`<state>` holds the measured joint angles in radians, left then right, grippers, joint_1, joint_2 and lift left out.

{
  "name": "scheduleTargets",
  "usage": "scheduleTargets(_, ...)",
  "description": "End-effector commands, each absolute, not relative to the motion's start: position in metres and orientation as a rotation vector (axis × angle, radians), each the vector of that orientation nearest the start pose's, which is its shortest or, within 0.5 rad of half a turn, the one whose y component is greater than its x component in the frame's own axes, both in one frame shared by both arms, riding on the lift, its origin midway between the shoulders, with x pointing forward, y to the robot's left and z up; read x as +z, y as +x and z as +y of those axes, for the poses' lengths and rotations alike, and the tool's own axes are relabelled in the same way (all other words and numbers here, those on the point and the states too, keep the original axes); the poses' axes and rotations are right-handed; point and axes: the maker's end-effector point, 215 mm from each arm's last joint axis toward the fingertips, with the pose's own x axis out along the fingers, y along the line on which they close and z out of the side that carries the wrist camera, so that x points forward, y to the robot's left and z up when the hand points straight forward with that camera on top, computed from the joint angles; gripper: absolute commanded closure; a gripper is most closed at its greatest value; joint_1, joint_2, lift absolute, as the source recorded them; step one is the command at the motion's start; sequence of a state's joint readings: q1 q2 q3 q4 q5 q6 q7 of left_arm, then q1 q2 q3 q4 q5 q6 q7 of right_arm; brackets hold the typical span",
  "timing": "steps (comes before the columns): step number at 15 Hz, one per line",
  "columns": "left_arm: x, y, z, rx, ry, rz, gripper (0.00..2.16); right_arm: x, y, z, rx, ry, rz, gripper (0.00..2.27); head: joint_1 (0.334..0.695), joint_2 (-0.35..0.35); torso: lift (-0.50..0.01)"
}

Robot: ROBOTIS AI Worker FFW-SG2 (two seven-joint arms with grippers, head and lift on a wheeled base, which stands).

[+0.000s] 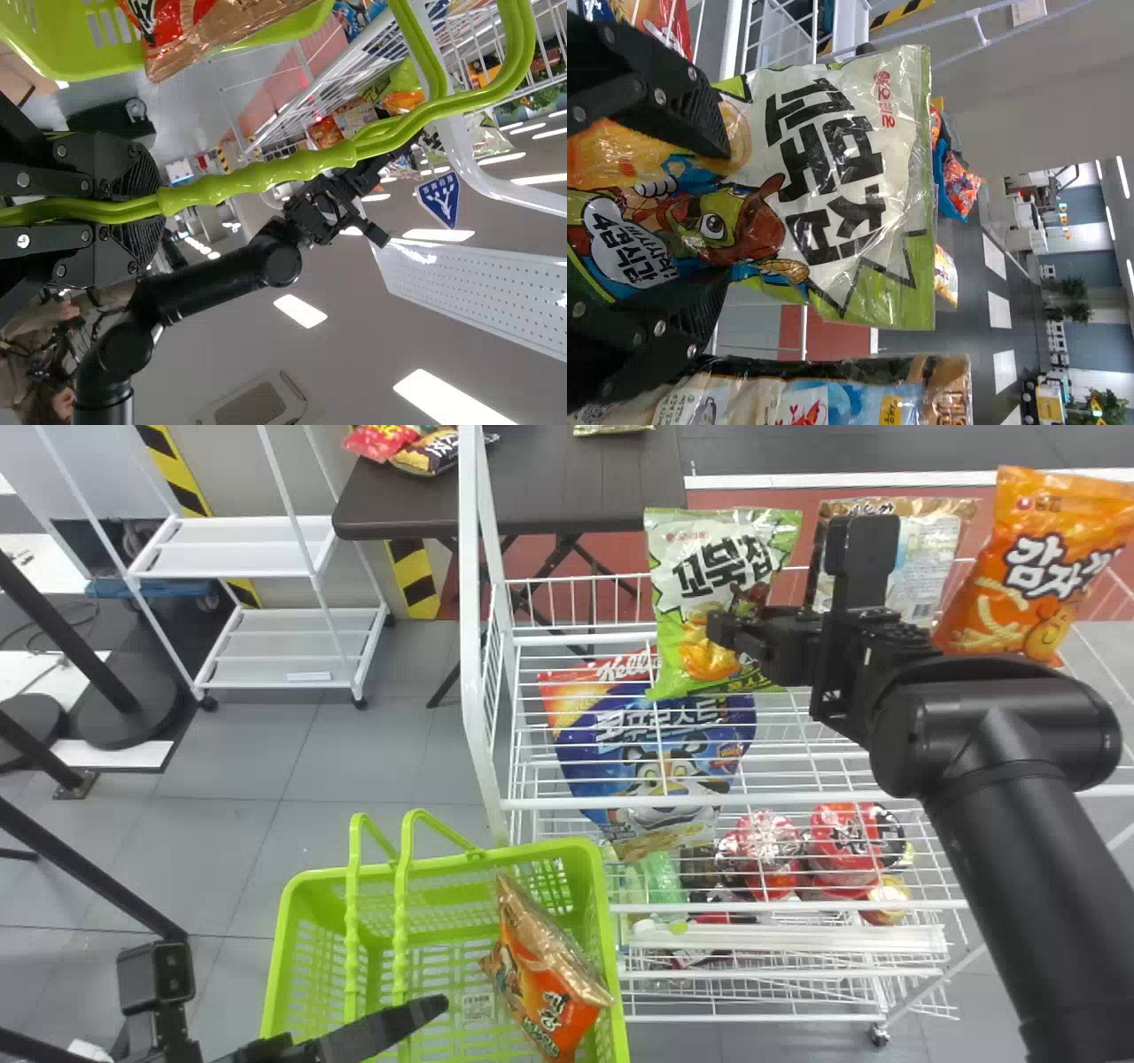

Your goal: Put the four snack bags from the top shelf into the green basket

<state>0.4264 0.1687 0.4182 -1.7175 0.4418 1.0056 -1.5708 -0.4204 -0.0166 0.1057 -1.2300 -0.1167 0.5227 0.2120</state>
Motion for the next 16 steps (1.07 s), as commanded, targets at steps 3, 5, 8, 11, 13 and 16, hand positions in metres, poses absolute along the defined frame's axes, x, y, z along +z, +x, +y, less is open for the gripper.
scheduleTargets(3, -0.42, 0.25, 0.206, -1.092, -1.12, 0.591, 2.15, -0.412, 0.671, -0.127, 0.322, 0.083, 0.458, 2.25, 0.695, 0.095, 0.0)
scheduleTargets(5, -0.42, 0.25, 0.205, -1.092, -1.123, 0.59, 2.15, -0.406, 0.663, -0.129, 0.327, 0.085, 0.431, 2.25, 0.695, 0.095, 0.0)
scheduleTargets(8, -0.421, 0.249, 0.207, -1.089, -1.123, 0.592, 2.15, -0.38, 0.63, -0.122, 0.349, 0.113, 0.373, 2.25, 0.695, 0.098, 0.0)
scheduleTargets(11, -0.422, 0.25, 0.207, -1.087, -1.126, 0.591, 2.15, -0.354, 0.574, -0.115, 0.377, 0.162, 0.355, 2.25, 0.695, 0.108, 0.0)
scheduleTargets(13, -0.422, 0.252, 0.207, -1.087, -1.127, 0.588, 2.15, -0.347, 0.525, -0.105, 0.406, 0.179, 0.38, 2.25, 0.695, 0.123, 0.0)
scheduleTargets(16, -0.421, 0.255, 0.207, -1.091, -1.124, 0.584, 2.15, -0.374, 0.46, -0.079, 0.464, 0.161, 0.506, 2.25, 0.695, 0.148, 0.0)
